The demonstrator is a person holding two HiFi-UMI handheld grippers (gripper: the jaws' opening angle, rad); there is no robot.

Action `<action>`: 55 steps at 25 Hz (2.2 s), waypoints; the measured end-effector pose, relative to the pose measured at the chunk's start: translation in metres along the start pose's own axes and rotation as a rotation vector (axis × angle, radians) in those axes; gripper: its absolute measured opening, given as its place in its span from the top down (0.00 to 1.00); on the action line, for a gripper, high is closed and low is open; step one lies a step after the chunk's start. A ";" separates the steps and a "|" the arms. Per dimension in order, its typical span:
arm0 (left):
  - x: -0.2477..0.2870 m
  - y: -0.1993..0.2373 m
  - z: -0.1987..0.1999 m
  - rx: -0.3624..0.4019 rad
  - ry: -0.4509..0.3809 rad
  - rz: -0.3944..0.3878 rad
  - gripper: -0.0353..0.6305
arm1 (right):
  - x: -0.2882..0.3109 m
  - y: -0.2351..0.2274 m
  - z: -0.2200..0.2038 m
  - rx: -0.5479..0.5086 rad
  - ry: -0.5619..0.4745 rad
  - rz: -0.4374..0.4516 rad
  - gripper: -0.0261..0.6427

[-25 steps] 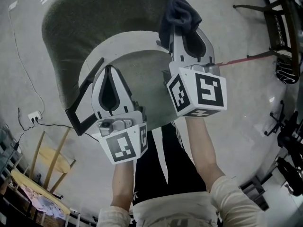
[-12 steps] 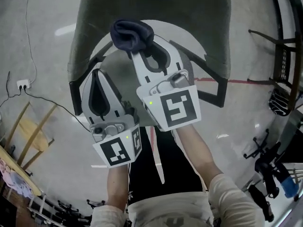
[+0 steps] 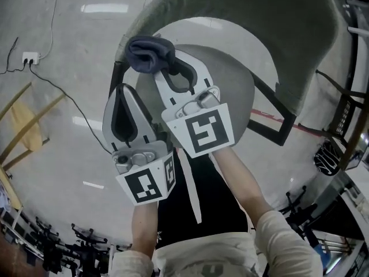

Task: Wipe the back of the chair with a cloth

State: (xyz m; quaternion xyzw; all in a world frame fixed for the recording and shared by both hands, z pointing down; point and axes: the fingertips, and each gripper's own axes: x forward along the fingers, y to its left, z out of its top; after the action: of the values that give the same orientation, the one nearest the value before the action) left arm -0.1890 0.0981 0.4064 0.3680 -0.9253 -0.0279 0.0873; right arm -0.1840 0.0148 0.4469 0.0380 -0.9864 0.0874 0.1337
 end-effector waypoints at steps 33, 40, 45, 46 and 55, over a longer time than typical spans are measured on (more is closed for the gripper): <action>0.033 -0.042 0.007 0.058 -0.008 -0.129 0.92 | 0.008 -0.153 -0.014 0.107 0.042 -0.445 0.87; 0.052 -0.089 0.002 0.092 -0.004 -0.256 0.92 | -0.059 -0.223 -0.029 0.215 0.011 -0.742 0.87; 0.055 -0.128 -0.008 0.097 0.013 -0.363 0.92 | -0.121 -0.253 -0.040 0.269 -0.019 -0.923 0.87; 0.054 -0.135 -0.010 0.097 0.018 -0.381 0.92 | -0.133 -0.257 -0.042 0.279 -0.026 -0.958 0.87; 0.042 -0.187 -0.023 0.111 0.049 -0.542 0.92 | -0.229 -0.259 -0.063 0.375 -0.072 -1.241 0.87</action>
State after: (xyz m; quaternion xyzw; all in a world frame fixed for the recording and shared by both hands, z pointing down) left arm -0.0883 -0.0661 0.4137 0.6070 -0.7907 0.0093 0.0789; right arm 0.0777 -0.2162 0.4870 0.6265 -0.7531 0.1632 0.1173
